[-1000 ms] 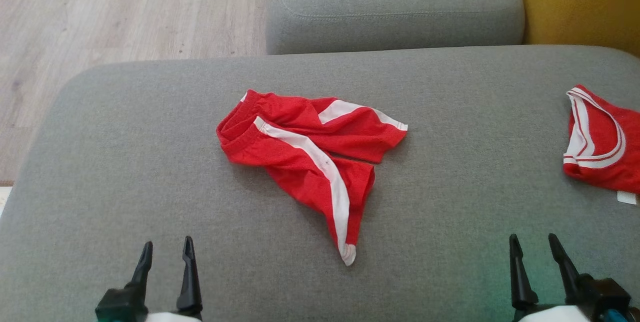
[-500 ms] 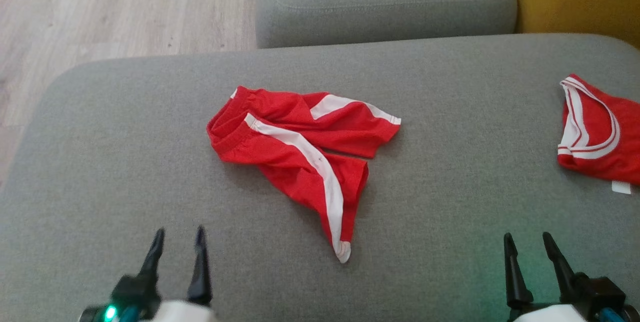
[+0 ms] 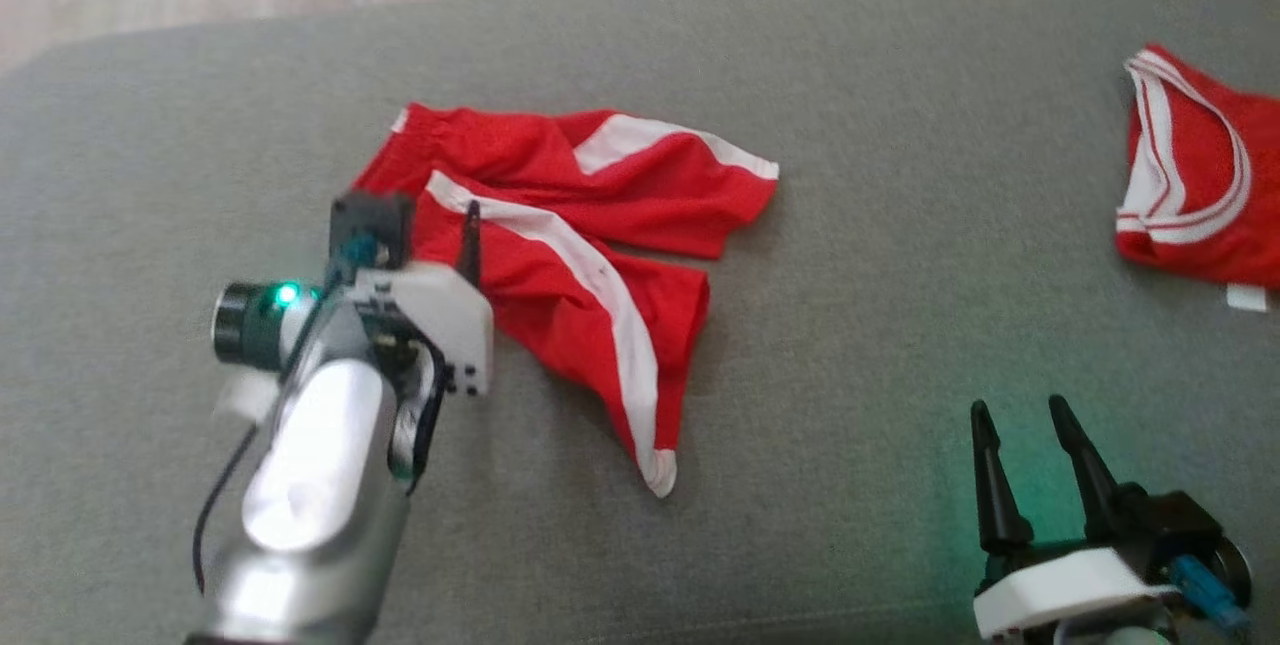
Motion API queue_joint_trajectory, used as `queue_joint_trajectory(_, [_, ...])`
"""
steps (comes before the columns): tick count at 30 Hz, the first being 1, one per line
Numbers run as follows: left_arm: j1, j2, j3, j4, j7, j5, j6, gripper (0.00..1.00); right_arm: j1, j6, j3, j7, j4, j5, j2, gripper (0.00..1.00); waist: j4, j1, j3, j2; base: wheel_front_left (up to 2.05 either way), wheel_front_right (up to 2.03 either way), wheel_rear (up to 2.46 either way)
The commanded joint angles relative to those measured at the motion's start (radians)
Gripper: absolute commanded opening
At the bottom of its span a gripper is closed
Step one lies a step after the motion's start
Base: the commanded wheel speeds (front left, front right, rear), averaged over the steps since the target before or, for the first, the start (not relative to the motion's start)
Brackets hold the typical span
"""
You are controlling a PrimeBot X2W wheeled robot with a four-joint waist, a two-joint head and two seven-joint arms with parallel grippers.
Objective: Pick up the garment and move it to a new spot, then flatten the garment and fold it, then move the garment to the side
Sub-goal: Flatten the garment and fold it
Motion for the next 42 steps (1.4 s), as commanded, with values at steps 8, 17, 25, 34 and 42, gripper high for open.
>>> queue_joint_trajectory(8, [-0.236, 0.045, 0.059, 0.263, 0.064, 0.001, 0.024, 1.00, -0.052, 0.007, 0.027, -0.013, -0.028, -0.015, -0.009, 1.00, -0.071, 0.0000, 0.083, 0.0000, 0.00, 0.00, 0.00])
queue_joint_trajectory(17, [-0.312, 0.038, 0.057, 0.412, 0.066, -0.030, 0.006, 0.77, -0.053, 0.007, 0.028, -0.013, -0.023, -0.025, -0.009, 1.00, -0.066, 0.0000, 0.081, 0.0000, 0.00, 0.00, 0.00])
queue_joint_trajectory(25, [-0.334, 0.016, 0.044, 0.457, 0.045, -0.098, -0.064, 0.00, -0.053, 0.007, 0.024, -0.013, -0.015, -0.028, -0.009, 1.00, -0.054, 0.0000, 0.065, 0.0000, 0.00, 0.00, 0.00])
queue_joint_trajectory(34, [-0.100, 0.014, 0.060, 0.198, 0.007, -0.222, -0.147, 0.00, -0.008, 0.007, -0.024, -0.013, -0.016, -0.015, -0.009, 1.00, -0.026, 0.0000, 0.016, 0.0000, 0.00, 0.00, 0.00])
queue_joint_trajectory(42, [0.396, 0.035, 0.078, -0.286, 0.122, -0.328, -0.119, 0.00, 0.012, 0.007, -0.036, -0.013, -0.026, -0.008, -0.009, 1.00, 0.026, 0.0000, 0.001, 0.0000, 0.00, 0.00, 0.00])
